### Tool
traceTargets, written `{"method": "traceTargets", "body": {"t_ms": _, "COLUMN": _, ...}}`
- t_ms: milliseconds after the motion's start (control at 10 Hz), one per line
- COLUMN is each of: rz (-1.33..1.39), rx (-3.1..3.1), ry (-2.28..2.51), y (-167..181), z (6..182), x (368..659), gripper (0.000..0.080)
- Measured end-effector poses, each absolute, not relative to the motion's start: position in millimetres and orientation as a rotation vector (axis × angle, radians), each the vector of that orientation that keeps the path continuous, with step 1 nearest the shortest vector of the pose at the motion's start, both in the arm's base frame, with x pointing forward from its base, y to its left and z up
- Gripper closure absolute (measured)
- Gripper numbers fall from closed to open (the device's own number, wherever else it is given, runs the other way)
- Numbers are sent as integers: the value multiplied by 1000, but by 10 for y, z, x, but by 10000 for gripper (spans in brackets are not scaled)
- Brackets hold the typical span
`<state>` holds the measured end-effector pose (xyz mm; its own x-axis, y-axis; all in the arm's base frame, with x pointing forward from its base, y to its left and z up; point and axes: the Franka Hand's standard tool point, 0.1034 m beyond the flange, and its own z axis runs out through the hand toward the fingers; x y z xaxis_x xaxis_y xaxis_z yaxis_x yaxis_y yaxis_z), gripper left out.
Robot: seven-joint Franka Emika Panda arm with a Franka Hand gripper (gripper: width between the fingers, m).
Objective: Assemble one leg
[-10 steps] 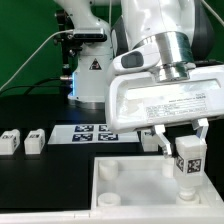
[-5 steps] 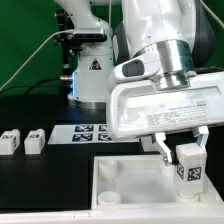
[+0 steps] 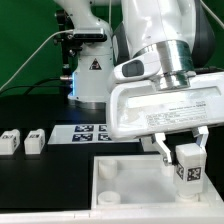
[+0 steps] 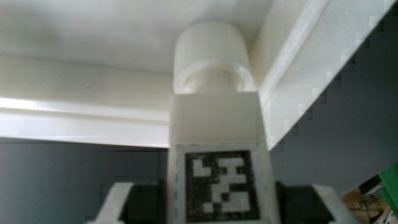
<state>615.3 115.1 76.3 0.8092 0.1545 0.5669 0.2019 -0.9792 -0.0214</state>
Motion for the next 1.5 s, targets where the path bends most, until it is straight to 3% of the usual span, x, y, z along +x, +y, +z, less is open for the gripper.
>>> {"method": "traceTargets", "body": {"t_ms": 900, "rz": -890, "rx": -2914, "ry": -272, "y": 1161, "z": 724, "x": 6142, "gripper": 506}}
{"method": "traceTargets", "body": {"t_ms": 1000, "rz": -889, "rx": -2914, "ry": -272, "y": 1160, "z": 722, "x": 6141, "gripper": 266}}
{"method": "traceTargets", "body": {"t_ms": 1100, "rz": -888, "rx": -2915, "ry": -272, "y": 1160, "z": 717, "x": 6139, "gripper": 266}}
{"method": "traceTargets", "body": {"t_ms": 1200, "rz": -888, "rx": -2915, "ry": -272, "y": 1160, "z": 716, "x": 6139, "gripper": 174}}
{"method": "traceTargets", "body": {"t_ms": 1500, "rz": -887, "rx": -2915, "ry": -272, "y": 1160, "z": 711, "x": 6137, "gripper": 151}}
